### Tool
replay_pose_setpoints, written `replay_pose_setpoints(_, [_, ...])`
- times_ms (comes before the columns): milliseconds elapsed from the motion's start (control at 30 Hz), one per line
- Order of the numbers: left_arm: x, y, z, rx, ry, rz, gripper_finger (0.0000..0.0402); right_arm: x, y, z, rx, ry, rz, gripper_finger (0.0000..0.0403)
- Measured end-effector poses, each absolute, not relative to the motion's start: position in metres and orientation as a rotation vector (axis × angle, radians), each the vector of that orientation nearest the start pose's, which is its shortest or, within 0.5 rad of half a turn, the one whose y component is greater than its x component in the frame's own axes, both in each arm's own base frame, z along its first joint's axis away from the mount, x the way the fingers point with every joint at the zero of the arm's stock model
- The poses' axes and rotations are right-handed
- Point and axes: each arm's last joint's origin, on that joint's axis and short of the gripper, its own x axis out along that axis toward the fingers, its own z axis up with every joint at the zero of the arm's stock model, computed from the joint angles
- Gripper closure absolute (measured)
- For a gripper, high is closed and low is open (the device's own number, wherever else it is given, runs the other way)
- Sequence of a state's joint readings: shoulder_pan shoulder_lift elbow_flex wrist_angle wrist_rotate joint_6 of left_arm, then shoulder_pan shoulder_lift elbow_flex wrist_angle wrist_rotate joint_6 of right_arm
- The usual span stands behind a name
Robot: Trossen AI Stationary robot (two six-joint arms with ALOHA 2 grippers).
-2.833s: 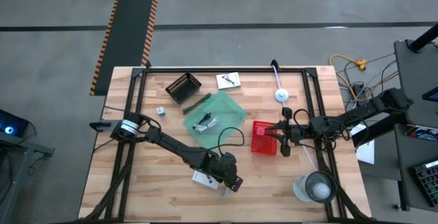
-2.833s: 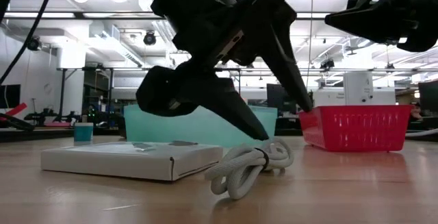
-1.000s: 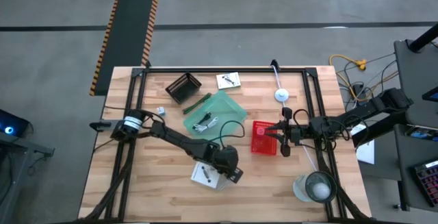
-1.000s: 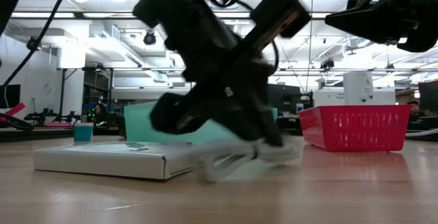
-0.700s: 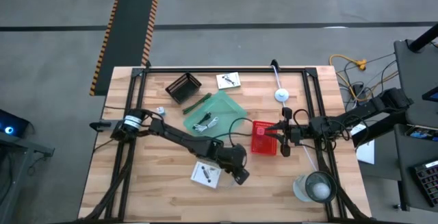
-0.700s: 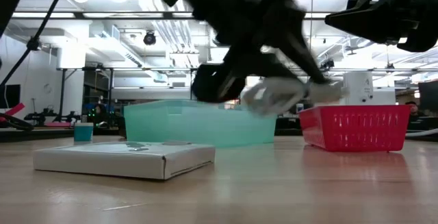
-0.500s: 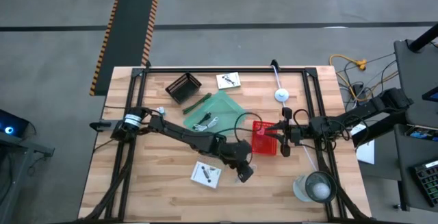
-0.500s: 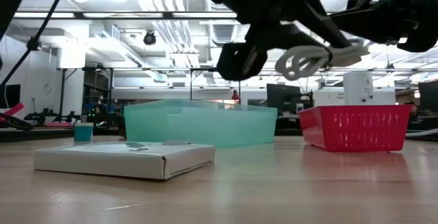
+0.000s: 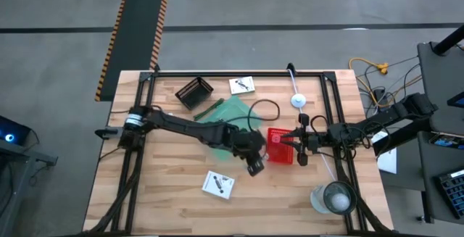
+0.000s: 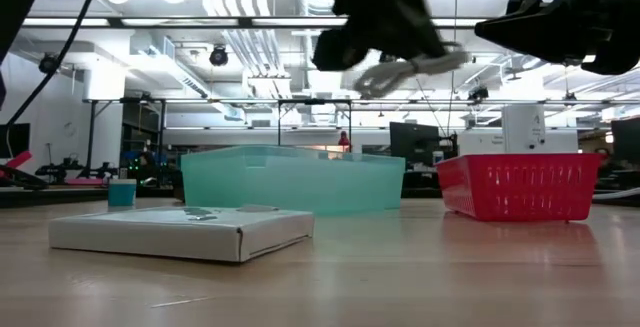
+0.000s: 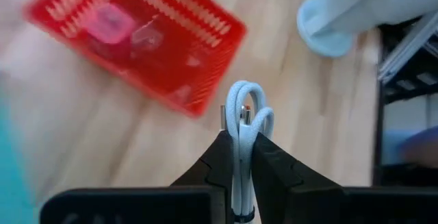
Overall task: Pick and place items into bin
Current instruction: Put the white charger cable into the green bin
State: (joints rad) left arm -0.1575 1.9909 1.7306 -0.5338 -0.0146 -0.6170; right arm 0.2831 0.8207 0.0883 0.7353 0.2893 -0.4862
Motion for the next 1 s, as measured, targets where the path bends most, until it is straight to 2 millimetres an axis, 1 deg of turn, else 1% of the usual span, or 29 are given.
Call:
replay_pose_setpoints(100, [0.428, -0.058, 0.286, -0.438, 0.819, 0.178, 0.0384, 0.154, 0.036, 0.177, -0.489, 0.004, -0.006, 0.0335])
replay_pose_setpoints(200, [0.413, -0.043, 0.3, -0.35, 0.828, 0.285, 0.0384, 0.154, 0.036, 0.178, -0.497, -0.001, -0.008, 0.0335])
replay_pose_setpoints(267, [0.406, -0.031, 0.307, -0.327, 0.818, 0.354, 0.0384, 0.154, 0.036, 0.178, -0.5, -0.002, -0.008, 0.0335])
replay_pose_setpoints(333, [0.401, -0.019, 0.306, -0.319, 0.837, 0.412, 0.0384, 0.154, 0.036, 0.178, -0.502, -0.002, -0.008, 0.0335])
replay_pose_setpoints(400, [0.398, -0.007, 0.301, -0.346, 0.861, 0.459, 0.0384, 0.154, 0.036, 0.178, -0.503, -0.002, -0.008, 0.0335])
replay_pose_setpoints(500, [0.392, 0.009, 0.288, -0.386, 0.92, 0.533, 0.0384, 0.154, 0.036, 0.178, -0.499, -0.002, -0.008, 0.0335])
replay_pose_setpoints(600, [0.39, 0.022, 0.274, -0.425, 0.937, 0.585, 0.0384, 0.154, 0.036, 0.178, -0.499, -0.002, -0.008, 0.0335])
replay_pose_setpoints(667, [0.388, 0.028, 0.268, -0.444, 0.951, 0.606, 0.0384, 0.154, 0.036, 0.178, -0.491, -0.002, -0.008, 0.0335])
replay_pose_setpoints(833, [0.39, 0.034, 0.254, -0.502, 0.934, 0.553, 0.0384, 0.154, 0.036, 0.178, -0.477, -0.002, -0.008, 0.0335])
replay_pose_setpoints(1000, [0.388, 0.034, 0.238, -0.526, 0.924, 0.568, 0.0384, 0.154, 0.036, 0.177, -0.479, 0.003, -0.007, 0.0335])
